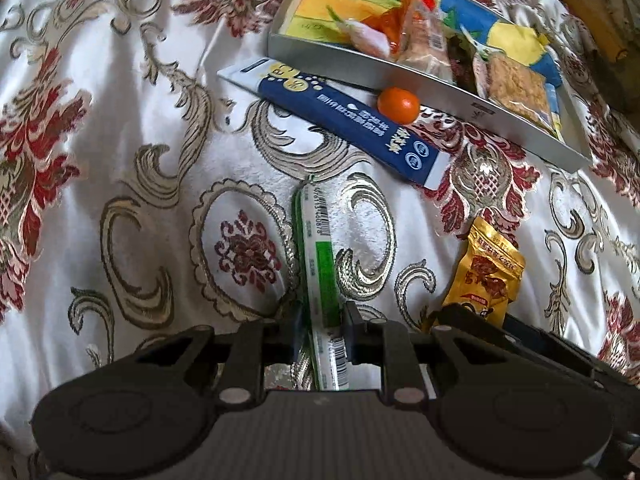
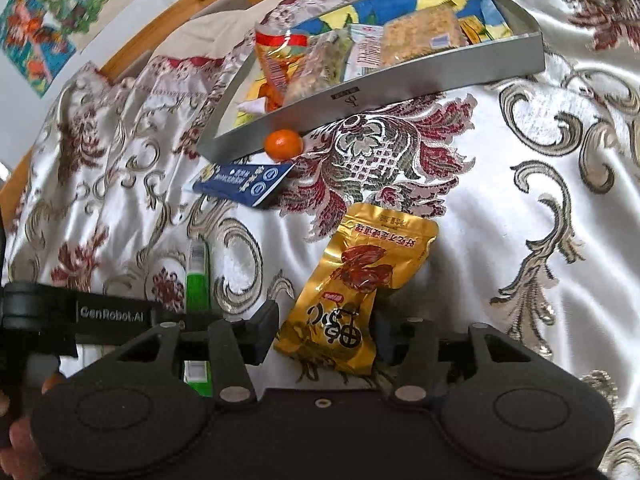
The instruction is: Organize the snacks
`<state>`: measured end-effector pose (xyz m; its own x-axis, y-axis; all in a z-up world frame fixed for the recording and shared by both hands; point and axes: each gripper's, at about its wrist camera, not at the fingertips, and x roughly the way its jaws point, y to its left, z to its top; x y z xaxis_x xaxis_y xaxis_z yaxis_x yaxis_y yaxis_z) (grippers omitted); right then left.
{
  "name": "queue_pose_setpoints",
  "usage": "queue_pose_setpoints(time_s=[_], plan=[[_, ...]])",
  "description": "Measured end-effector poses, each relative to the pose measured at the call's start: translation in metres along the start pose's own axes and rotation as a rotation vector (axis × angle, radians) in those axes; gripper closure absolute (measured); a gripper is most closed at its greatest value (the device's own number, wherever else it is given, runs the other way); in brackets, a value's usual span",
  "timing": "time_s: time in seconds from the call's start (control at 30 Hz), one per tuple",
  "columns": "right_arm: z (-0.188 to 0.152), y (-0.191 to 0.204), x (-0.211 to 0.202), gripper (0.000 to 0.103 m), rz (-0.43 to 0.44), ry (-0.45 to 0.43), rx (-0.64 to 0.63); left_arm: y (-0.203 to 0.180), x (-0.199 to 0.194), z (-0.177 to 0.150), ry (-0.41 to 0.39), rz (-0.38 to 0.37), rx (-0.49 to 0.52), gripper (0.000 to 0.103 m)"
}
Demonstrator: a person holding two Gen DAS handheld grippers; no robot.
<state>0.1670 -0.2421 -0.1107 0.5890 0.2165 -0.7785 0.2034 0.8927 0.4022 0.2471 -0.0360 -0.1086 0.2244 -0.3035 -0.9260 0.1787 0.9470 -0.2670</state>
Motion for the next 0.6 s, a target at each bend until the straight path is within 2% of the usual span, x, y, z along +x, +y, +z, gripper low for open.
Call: queue_pose_setpoints(time_s=[0.03, 0.07, 0.27, 0.4, 0.5, 0.6], plan=[[0.000, -0.001, 0.000, 0.056, 0.001, -0.004, 0.008, 0.001, -0.001, 0.000, 0.002, -0.003, -0.016, 0.083], [0.000, -0.001, 0.001, 0.067, -0.008, -0.009, 0.007, 0.003, -0.002, 0.000, 0.001, -0.005, -0.032, 0.084], [-0.003, 0.012, 0.002, 0.072, -0.004, -0.033, -0.096, -0.001, -0.007, 0.000, -0.008, 0.007, -0.036, 0.084], [-0.005, 0.024, -0.004, 0.074, -0.022, -0.080, -0.190, -0.003, -0.015, 0.002, -0.028, -0.014, -0.038, 0.084], [-0.006, 0.035, -0.009, 0.076, -0.067, -0.139, -0.282, -0.006, -0.023, 0.004, -0.068, -0.027, -0.035, 0.084], [-0.003, 0.034, -0.011, 0.076, -0.042, -0.140, -0.278, -0.011, -0.031, 0.004, -0.141, 0.001, -0.008, 0.084]])
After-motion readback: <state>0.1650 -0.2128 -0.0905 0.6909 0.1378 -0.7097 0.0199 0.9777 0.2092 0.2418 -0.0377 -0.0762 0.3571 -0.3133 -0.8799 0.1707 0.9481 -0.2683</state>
